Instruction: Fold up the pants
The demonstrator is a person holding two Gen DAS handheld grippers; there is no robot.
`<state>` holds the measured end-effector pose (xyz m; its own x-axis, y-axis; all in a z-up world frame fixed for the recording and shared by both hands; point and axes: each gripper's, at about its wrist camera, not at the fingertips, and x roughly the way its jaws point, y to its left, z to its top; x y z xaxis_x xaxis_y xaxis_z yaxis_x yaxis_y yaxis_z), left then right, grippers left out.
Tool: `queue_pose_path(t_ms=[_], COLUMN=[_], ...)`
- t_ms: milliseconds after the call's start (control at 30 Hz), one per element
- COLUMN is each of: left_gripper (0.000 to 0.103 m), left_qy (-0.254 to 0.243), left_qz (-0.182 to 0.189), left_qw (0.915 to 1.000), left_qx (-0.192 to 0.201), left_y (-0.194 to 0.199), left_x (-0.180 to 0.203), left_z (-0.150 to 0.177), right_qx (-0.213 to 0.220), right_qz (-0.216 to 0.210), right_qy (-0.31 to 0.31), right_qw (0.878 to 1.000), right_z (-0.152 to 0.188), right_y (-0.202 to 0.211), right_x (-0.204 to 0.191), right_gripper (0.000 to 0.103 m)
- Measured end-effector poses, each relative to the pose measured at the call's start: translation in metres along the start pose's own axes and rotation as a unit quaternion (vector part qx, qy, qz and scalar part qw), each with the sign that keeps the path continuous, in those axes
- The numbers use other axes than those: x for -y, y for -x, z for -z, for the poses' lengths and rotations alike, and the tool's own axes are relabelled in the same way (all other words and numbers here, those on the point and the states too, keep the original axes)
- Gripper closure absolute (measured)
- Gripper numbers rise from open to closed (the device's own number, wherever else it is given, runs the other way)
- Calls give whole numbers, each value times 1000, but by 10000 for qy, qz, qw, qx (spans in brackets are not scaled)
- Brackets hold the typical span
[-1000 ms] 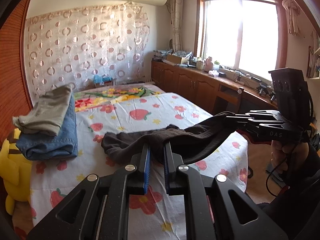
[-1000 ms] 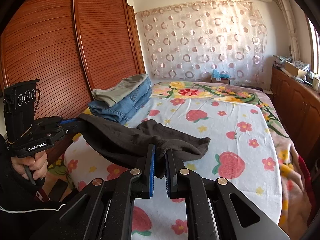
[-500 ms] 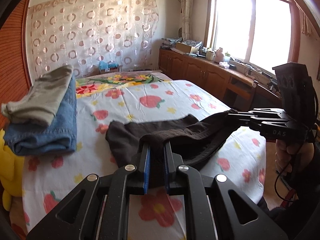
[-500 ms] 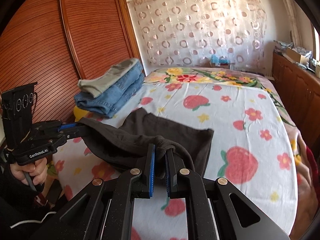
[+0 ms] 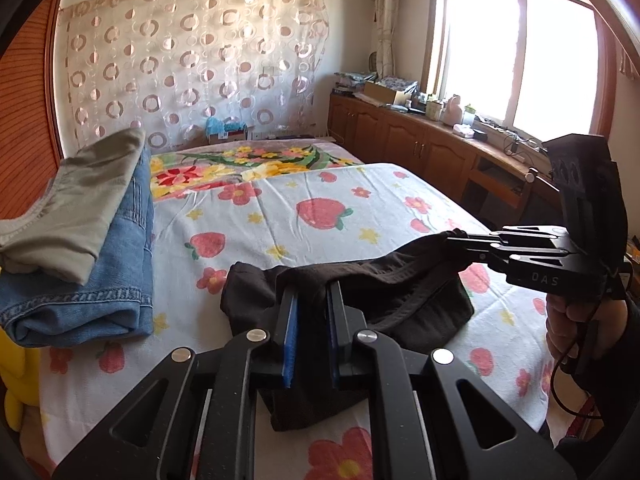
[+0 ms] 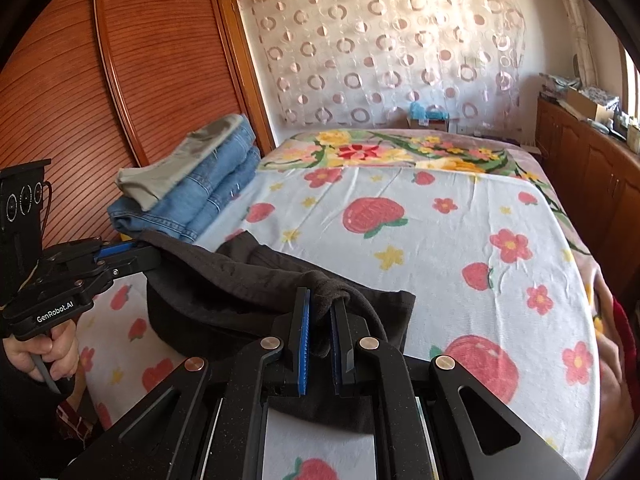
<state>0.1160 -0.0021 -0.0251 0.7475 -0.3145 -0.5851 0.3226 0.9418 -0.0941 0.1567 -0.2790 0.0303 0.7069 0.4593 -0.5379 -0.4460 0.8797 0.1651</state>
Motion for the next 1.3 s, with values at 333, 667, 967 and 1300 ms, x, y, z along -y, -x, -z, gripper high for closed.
queue_pose_path(t_ms=[333,667,967,1300], left_gripper=[84,42,31,31], left_qy=[47,256,302,217], left_qz=[-113,-212,-285,-409], left_qw=[9997,9989,9978,9958], left_qx=[-204,-320,-508,-788], left_y=[-18,-18,-18,-38], left_x=[-5,-19,-28,-30], left_z=[7,16,34,33], right_qx=[-136,-82,106,-223], right_qz=[-67,-85,173,125], right_qy=[-145,-136,-83,226], right_qw=[9998,9998,9998,9994], right_z=[6,2,2,21], right_y=[-18,-27,-14,-2], right_x=[8,8,10,14], right_gripper=[94,94,59,56])
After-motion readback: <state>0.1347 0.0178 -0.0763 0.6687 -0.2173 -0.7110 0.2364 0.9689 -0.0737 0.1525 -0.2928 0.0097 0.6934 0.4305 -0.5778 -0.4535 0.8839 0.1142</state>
